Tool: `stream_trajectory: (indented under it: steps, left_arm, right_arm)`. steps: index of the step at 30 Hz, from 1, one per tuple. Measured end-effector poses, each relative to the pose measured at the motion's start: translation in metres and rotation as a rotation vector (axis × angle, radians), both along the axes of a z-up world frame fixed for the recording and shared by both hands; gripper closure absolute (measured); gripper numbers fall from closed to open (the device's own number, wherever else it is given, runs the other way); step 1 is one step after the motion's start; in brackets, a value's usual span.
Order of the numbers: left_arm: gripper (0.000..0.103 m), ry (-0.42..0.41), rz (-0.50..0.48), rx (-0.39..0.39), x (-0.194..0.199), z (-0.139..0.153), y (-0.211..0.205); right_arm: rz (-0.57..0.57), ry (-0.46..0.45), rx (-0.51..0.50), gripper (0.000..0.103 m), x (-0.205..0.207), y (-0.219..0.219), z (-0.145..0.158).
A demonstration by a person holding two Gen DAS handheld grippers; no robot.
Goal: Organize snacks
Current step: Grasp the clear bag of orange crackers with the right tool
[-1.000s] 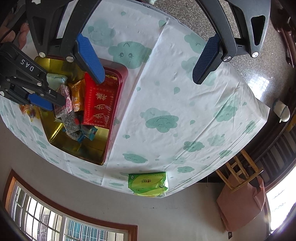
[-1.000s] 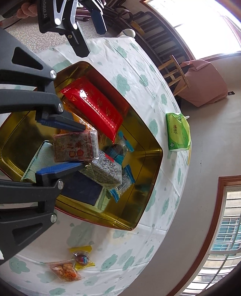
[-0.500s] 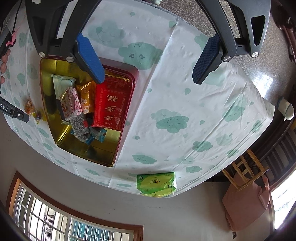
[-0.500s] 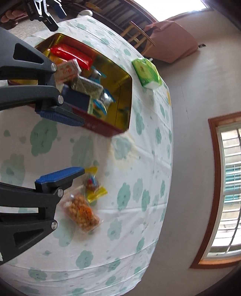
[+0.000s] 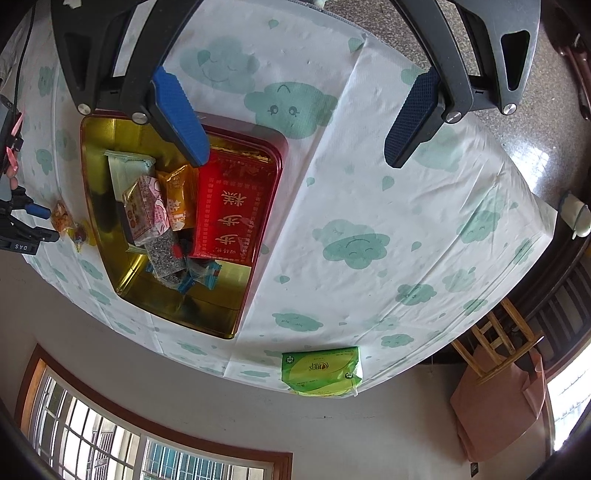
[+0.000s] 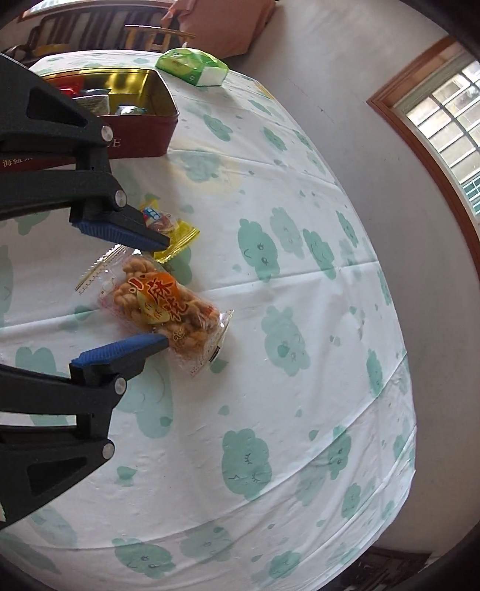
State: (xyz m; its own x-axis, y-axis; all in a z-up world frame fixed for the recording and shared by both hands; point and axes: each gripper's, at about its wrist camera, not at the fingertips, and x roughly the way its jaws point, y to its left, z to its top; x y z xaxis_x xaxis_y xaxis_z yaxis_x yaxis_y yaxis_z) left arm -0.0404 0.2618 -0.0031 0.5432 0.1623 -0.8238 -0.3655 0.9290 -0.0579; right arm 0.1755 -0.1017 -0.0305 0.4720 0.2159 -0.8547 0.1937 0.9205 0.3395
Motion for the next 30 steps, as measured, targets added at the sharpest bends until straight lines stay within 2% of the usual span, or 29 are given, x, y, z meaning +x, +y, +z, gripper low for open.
stream_trajectory:
  steps: [3, 6, 15, 24, 30]
  left_arm:
    - [0.008, 0.002, -0.006, 0.001, 0.002, 0.000, -0.003]
    - [0.008, 0.005, -0.012, 0.010, 0.005, 0.001, -0.006]
    - [0.008, 0.004, -0.061, 0.048, 0.023, 0.007, -0.027]
    - [0.008, -0.016, -0.189, 0.093, 0.053, 0.019, -0.084]
    - [0.008, -0.036, -0.305, 0.105, 0.078, 0.022, -0.134]
  right_arm:
    - [-0.048, 0.009, -0.022, 0.055, 0.006, 0.000, -0.005]
    - [-0.040, 0.016, -0.052, 0.055, 0.013, 0.005, -0.012]
    - [0.151, -0.079, -0.252, 0.055, 0.014, 0.021, -0.017]
    - [0.280, -0.168, -0.311, 0.061, -0.005, 0.005, -0.016]
    - [0.300, -0.200, -0.332, 0.062, -0.016, -0.023, -0.016]
